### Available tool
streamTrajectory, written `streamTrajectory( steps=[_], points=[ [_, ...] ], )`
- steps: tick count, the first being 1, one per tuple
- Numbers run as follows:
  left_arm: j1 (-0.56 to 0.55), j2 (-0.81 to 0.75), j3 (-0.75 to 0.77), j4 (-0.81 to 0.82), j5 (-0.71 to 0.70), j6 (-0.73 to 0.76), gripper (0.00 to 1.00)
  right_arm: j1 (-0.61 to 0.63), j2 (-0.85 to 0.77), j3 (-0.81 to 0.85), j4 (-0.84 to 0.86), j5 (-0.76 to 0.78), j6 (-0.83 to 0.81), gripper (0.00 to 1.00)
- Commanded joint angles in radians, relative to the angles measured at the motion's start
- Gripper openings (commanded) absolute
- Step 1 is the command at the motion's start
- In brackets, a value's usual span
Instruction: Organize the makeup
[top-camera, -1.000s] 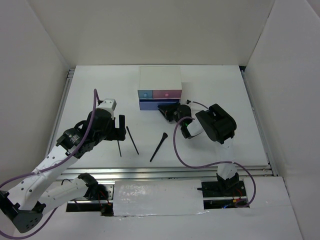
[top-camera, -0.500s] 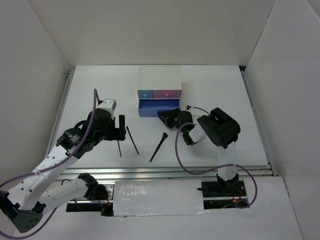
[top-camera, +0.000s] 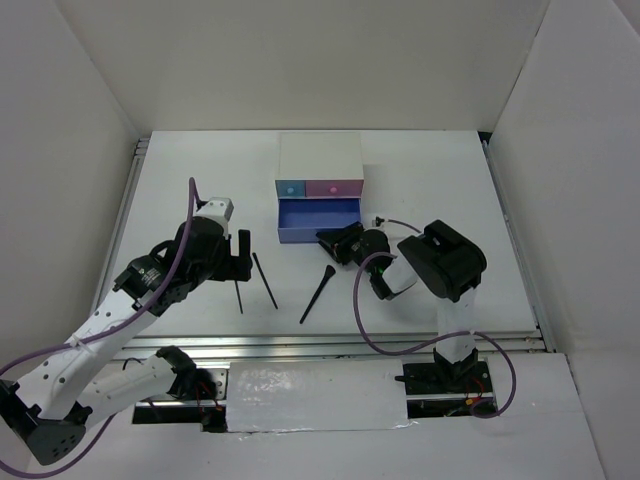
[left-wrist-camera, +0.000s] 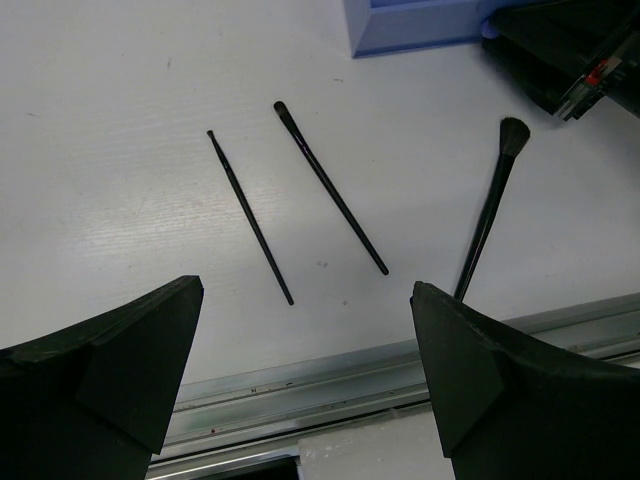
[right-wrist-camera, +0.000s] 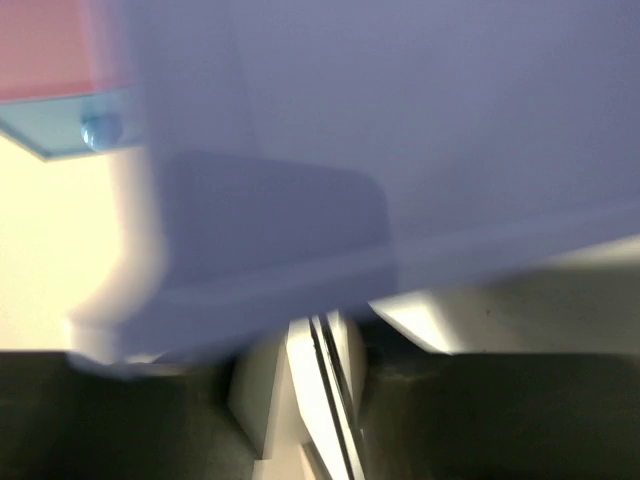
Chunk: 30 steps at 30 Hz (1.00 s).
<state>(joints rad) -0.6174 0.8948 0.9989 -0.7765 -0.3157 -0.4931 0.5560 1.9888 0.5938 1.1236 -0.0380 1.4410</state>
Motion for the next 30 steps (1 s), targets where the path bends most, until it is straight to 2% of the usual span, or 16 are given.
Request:
streamTrajectory(
  steps=[1, 3, 4, 6, 8, 14, 19, 20, 21, 25, 27, 30],
  points=[
    [0.004, 0.004, -0.002, 0.033, -0.010, 0.016, 0.99, 0.015, -0.053, -0.017, 0.117, -0.013, -0.013, 0.42],
    [0.004, 0.007, -0.002, 0.031, -0.013, 0.014, 0.99, 0.018, -0.061, -0.020, 0.137, -0.022, -0.013, 0.52],
    [0.004, 0.007, -0.002, 0.031, -0.014, 0.013, 0.99, 0.018, -0.065, -0.020, 0.134, -0.026, -0.014, 0.66],
    [0.004, 0.009, 0.000, 0.029, -0.017, 0.011, 0.99, 0.022, -0.096, -0.023, 0.127, -0.028, -0.030, 0.80],
    [0.004, 0.010, 0.001, 0.028, -0.019, 0.010, 0.99, 0.030, -0.122, -0.029, 0.098, -0.013, -0.053, 0.87],
    [0.004, 0.021, 0.018, 0.023, -0.025, -0.001, 0.99, 0.033, -0.271, -0.103, 0.075, 0.026, -0.100, 0.88],
    [0.002, 0.094, 0.047, 0.046, 0.035, -0.050, 0.99, 0.033, -0.502, -0.187, -0.042, 0.065, -0.165, 0.89],
    [0.004, 0.111, 0.053, 0.055, 0.036, -0.055, 0.99, 0.033, -0.594, -0.210, -0.073, 0.091, -0.180, 0.89],
    [0.005, 0.134, 0.063, 0.045, 0.040, -0.058, 0.99, 0.033, -0.648, -0.218, -0.117, 0.110, -0.198, 0.89],
    [-0.027, 0.237, 0.072, 0.049, 0.032, -0.094, 0.99, 0.033, -0.901, -0.200, -0.493, 0.217, -0.312, 0.93],
    [-0.095, 0.281, 0.063, 0.129, 0.047, -0.130, 0.99, 0.033, -1.033, -0.181, -0.643, 0.278, -0.358, 0.95],
    [-0.154, 0.373, 0.084, 0.216, 0.101, -0.140, 0.99, 0.030, -1.189, -0.170, -0.779, 0.326, -0.411, 0.97]
  ],
)
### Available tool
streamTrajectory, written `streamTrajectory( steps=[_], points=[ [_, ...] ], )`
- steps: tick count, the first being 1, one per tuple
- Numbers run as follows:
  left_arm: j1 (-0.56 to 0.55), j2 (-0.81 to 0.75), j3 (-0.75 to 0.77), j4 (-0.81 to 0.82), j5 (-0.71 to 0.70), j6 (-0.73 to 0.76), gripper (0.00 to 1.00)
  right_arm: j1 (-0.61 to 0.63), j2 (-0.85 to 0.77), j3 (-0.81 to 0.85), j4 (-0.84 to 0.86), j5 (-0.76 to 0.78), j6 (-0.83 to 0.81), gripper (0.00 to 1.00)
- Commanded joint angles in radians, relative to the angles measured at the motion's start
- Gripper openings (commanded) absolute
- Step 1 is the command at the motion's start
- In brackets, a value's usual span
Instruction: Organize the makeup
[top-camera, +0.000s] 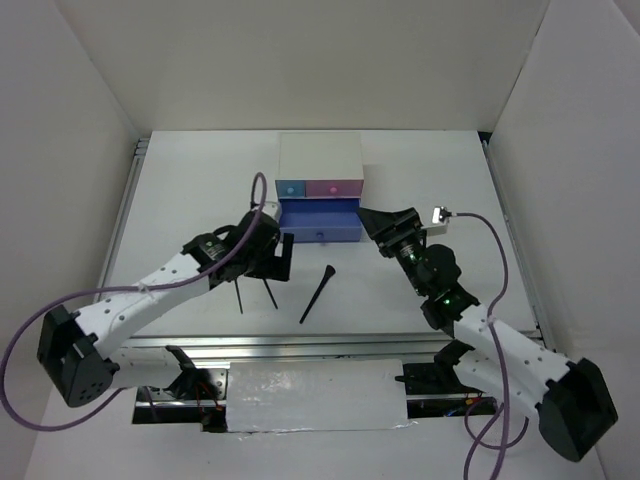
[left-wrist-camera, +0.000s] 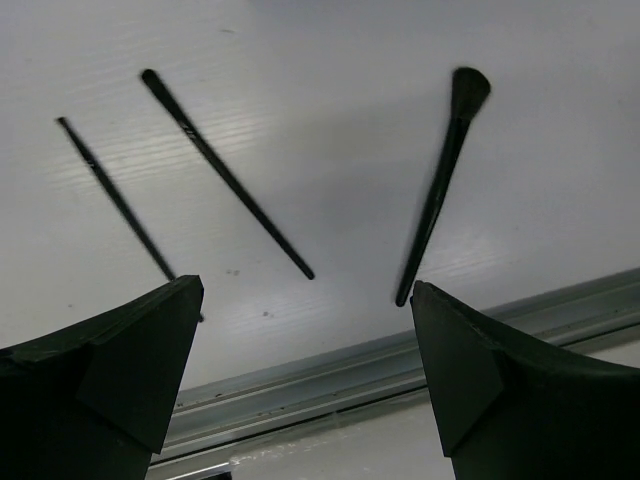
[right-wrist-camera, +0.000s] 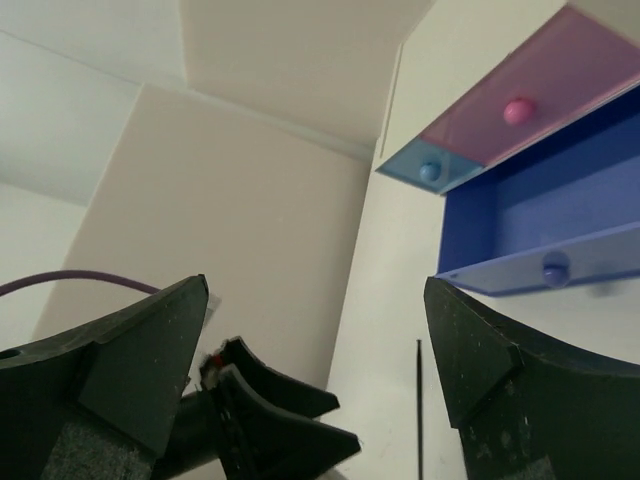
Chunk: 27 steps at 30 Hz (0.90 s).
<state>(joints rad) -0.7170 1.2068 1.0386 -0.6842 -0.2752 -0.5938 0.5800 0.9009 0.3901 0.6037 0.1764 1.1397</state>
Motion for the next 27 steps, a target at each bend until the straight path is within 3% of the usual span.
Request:
streamTrajectory(
  steps=[1, 3, 9, 19, 23, 25, 26, 27],
  points=[
    [-0.099, 0.139, 0.060, 0.133, 0.059, -0.031, 0.99, 0.004, -0.167, 0.038, -0.290, 0.115, -0.126, 0.97],
    [-0.162, 0.265, 0.113, 0.132, 0.019, -0.014, 0.99, 0.003, -0.218, 0.056, -0.382, 0.118, -0.156, 0.98],
    [-0.210, 0.512, 0.228, 0.123, -0.042, 0.006, 0.95, -0.003, -0.362, 0.058, -0.502, 0.066, -0.181, 0.99],
    [-0.219, 0.688, 0.236, 0.189, 0.008, 0.022, 0.74, -0.003, -0.433, 0.058, -0.542, 0.049, -0.219, 0.98],
    [-0.229, 0.697, 0.204, 0.202, 0.004, 0.012, 0.48, -0.003, -0.425, 0.058, -0.539, 0.046, -0.221, 0.98],
    [-0.229, 0.700, 0.187, 0.207, 0.002, 0.012, 0.41, -0.003, -0.428, 0.055, -0.535, 0.044, -0.221, 0.98],
    [-0.231, 0.704, 0.184, 0.206, 0.002, 0.012, 0.29, -0.003, -0.428, 0.055, -0.535, 0.044, -0.221, 0.98],
    [-0.231, 0.711, 0.182, 0.203, 0.002, 0.012, 0.24, -0.003, -0.433, 0.055, -0.532, 0.046, -0.221, 0.98]
  ],
)
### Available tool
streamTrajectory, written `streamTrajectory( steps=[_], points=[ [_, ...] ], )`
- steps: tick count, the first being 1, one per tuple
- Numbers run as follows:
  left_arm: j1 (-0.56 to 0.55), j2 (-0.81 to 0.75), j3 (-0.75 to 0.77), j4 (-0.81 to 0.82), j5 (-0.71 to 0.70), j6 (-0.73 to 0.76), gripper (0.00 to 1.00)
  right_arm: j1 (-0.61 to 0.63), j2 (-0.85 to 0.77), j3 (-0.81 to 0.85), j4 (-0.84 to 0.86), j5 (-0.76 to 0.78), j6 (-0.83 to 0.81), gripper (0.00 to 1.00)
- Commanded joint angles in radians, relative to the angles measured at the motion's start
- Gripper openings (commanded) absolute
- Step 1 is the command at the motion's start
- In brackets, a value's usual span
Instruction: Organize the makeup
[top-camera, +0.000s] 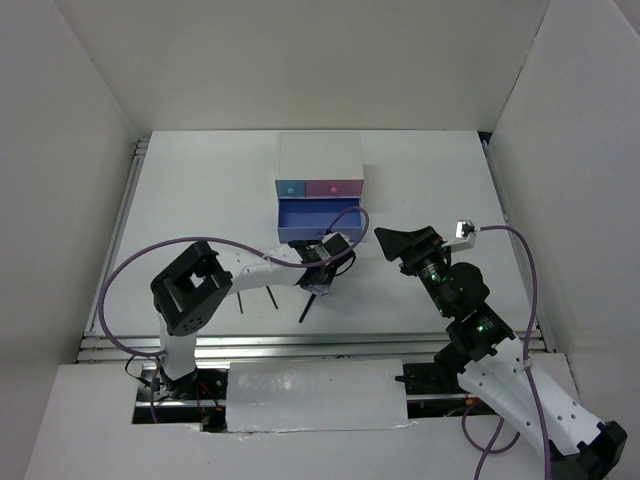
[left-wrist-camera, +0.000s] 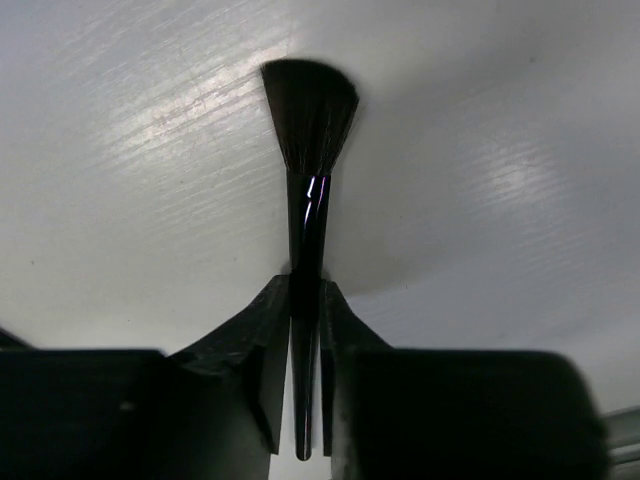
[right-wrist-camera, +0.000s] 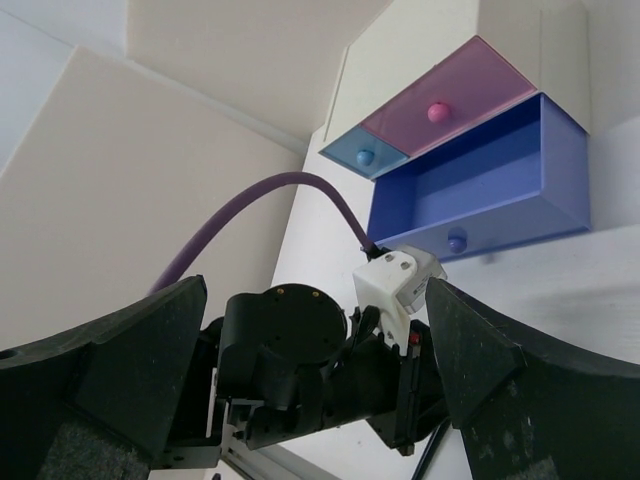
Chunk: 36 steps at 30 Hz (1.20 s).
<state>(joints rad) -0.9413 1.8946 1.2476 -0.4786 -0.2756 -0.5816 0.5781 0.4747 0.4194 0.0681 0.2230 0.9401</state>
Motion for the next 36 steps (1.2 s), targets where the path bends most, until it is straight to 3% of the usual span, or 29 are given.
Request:
streamTrajectory(
  steps=[1, 2, 3, 6, 12, 16, 20, 24, 29, 36],
  points=[
    [-0.010, 0.024, -0.027, -0.008, 0.001, 0.002, 0.19, -0.001, -0.008, 0.025, 0.006, 0.001, -0.023, 0.98],
    [-0.016, 0.017, -0.025, -0.011, -0.004, 0.005, 0.08, -0.003, -0.010, 0.027, 0.003, 0.003, -0.027, 0.98],
    [-0.028, 0.009, -0.020, -0.017, -0.005, 0.018, 0.03, -0.001, -0.011, 0.033, -0.002, 0.009, -0.030, 0.98],
    [-0.068, -0.040, 0.012, -0.043, -0.008, 0.070, 0.00, -0.001, -0.016, 0.045, -0.014, 0.024, -0.041, 0.98],
    [-0.099, -0.156, 0.149, -0.132, -0.011, 0.212, 0.00, -0.001, -0.056, 0.074, -0.050, 0.068, -0.075, 0.98],
    [-0.099, -0.140, 0.282, -0.169, -0.118, 0.345, 0.00, -0.001, -0.100, 0.081, -0.056, 0.107, -0.106, 0.98],
    [-0.091, -0.091, 0.326, -0.055, -0.184, 0.646, 0.00, -0.001, -0.137, 0.090, -0.060, 0.095, -0.118, 0.98],
    [-0.031, -0.043, 0.447, -0.071, -0.139, 0.793, 0.00, -0.003, -0.171, 0.108, -0.114, 0.084, -0.130, 0.98],
    [0.050, -0.063, 0.477, 0.014, -0.093, 0.988, 0.00, -0.001, -0.212, 0.120, -0.154, 0.105, -0.156, 0.98],
    [0.156, -0.019, 0.478, 0.120, 0.029, 1.086, 0.00, -0.003, -0.222, 0.133, -0.172, 0.107, -0.173, 0.98]
  ],
)
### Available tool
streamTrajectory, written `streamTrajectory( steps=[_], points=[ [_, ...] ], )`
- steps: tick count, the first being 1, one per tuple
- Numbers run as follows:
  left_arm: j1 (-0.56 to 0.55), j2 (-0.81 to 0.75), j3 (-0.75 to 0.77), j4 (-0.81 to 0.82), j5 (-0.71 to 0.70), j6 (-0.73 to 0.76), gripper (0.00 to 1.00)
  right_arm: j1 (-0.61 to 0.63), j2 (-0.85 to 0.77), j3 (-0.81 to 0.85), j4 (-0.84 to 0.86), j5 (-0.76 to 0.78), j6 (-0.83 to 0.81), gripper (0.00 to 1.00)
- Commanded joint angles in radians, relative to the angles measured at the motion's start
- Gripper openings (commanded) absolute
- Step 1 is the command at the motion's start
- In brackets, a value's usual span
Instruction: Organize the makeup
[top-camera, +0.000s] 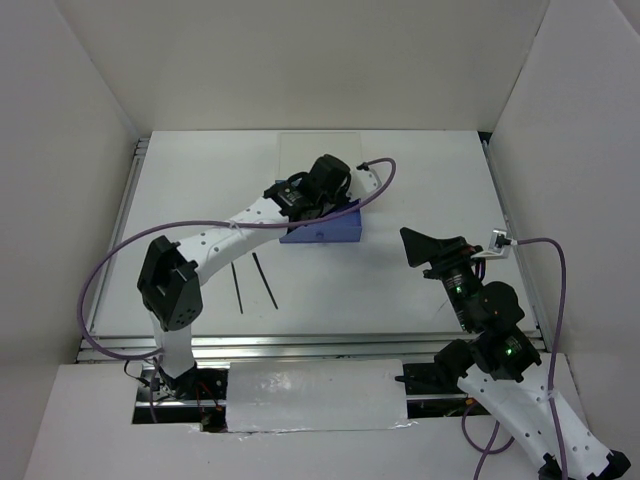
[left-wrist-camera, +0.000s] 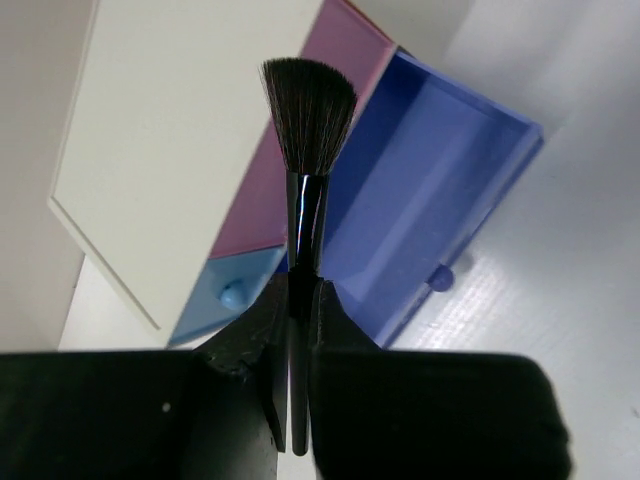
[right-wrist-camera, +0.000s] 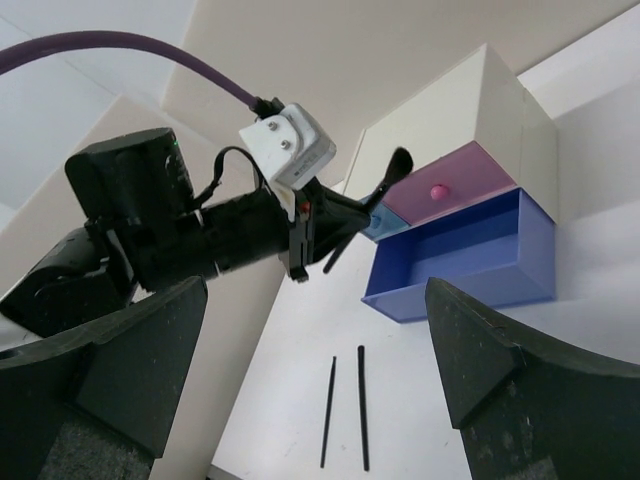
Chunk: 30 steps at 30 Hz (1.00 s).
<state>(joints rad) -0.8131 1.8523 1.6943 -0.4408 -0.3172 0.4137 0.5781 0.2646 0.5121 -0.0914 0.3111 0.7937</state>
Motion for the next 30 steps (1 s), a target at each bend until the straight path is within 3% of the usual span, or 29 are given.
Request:
streamTrajectory(
  steps=[1, 11, 16, 19, 22, 27, 30],
  points=[
    [0.049, 0.053, 0.042, 0.097, 0.084, 0.097, 0.00, -0.001, -0.008, 0.039, -0.013, 0.017, -0.027, 0.98],
    [0.111, 0.154, 0.027, 0.172, 0.153, 0.088, 0.03, -0.003, -0.007, 0.043, -0.019, 0.026, -0.033, 0.97],
    [0.112, 0.165, 0.033, 0.169, 0.153, 0.074, 0.31, -0.001, -0.002, 0.043, -0.011, 0.028, -0.037, 0.97],
    [0.112, 0.160, 0.053, 0.172, 0.130, 0.053, 0.69, -0.001, 0.002, 0.039, -0.007, 0.026, -0.037, 0.97],
    [0.112, 0.134, 0.057, 0.171, 0.132, 0.033, 0.76, -0.001, -0.008, 0.028, 0.001, 0.037, -0.036, 0.97],
    [0.112, 0.064, 0.027, 0.201, 0.092, -0.013, 0.79, -0.001, -0.019, 0.023, 0.004, 0.042, -0.040, 0.97],
    [0.111, 0.013, 0.042, 0.173, -0.005, -0.154, 0.99, -0.003, -0.011, 0.025, 0.005, 0.034, -0.042, 0.97]
  ],
)
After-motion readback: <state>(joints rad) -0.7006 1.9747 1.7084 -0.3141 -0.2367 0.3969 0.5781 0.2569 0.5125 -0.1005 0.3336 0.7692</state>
